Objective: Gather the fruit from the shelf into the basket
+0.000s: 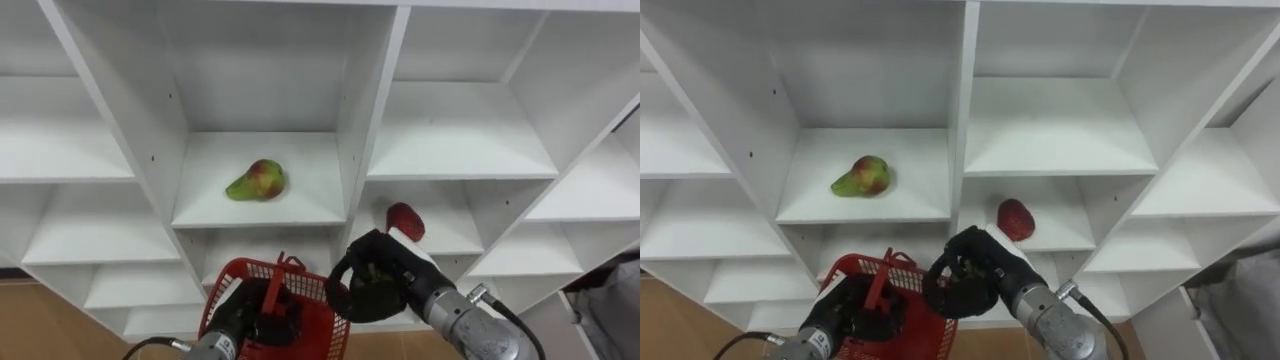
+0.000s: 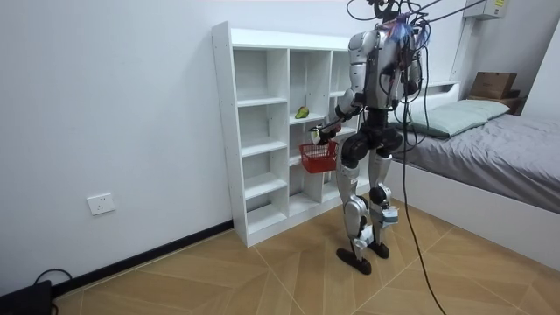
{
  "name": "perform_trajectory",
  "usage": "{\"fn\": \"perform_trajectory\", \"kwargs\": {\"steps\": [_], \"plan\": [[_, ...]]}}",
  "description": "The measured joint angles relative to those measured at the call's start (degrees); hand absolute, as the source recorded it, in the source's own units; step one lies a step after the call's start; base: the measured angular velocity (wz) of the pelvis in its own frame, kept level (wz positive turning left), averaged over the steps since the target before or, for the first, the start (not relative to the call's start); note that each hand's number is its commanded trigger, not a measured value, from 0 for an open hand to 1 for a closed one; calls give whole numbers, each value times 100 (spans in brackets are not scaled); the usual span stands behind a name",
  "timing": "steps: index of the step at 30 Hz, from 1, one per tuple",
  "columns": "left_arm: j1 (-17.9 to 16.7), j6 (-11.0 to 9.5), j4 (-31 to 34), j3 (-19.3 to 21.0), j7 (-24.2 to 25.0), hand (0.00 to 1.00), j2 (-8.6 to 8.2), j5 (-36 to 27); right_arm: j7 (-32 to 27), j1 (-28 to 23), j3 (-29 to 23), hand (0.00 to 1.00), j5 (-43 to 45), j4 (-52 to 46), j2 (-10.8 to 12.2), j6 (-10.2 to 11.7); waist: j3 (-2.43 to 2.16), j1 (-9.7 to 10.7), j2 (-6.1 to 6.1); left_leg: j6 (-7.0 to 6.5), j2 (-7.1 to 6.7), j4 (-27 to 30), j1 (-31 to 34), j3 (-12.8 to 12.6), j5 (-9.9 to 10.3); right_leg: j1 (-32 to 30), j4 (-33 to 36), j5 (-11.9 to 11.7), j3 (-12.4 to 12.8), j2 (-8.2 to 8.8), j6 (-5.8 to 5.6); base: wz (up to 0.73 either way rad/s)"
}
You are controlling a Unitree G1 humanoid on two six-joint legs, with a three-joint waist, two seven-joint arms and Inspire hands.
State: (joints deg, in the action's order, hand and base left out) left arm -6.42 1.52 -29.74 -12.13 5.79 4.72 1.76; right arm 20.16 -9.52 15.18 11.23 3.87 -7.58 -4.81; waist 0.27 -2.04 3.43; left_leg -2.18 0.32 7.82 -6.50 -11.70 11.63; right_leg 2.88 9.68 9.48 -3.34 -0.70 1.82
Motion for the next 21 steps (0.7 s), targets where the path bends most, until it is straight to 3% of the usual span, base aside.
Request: {"fn": "perform_trajectory", "kwargs": {"steps": [8,15,21], "plan": [[2,67,15,-160,-59,100,-12,-455,-217,7,93,100,-375,81,71,-28,5,-7,-8,0,3,-1,-9,5,0,6,10,-2,0,-4,2,0],[3,67,14,-275,-51,100,-71,-477,-476,74,151,100,-650,636,136,-27,73,-90,-119,0,15,-18,5,7,19,-13,15,-7,1,-25,7,0],[17,67,14,-298,-44,100,-86,-495,-524,156,165,100,-923,677,136,-26,41,-139,-136,2,19,48,118,9,17,-89,31,-14,-1,-18,18,-1]]}}
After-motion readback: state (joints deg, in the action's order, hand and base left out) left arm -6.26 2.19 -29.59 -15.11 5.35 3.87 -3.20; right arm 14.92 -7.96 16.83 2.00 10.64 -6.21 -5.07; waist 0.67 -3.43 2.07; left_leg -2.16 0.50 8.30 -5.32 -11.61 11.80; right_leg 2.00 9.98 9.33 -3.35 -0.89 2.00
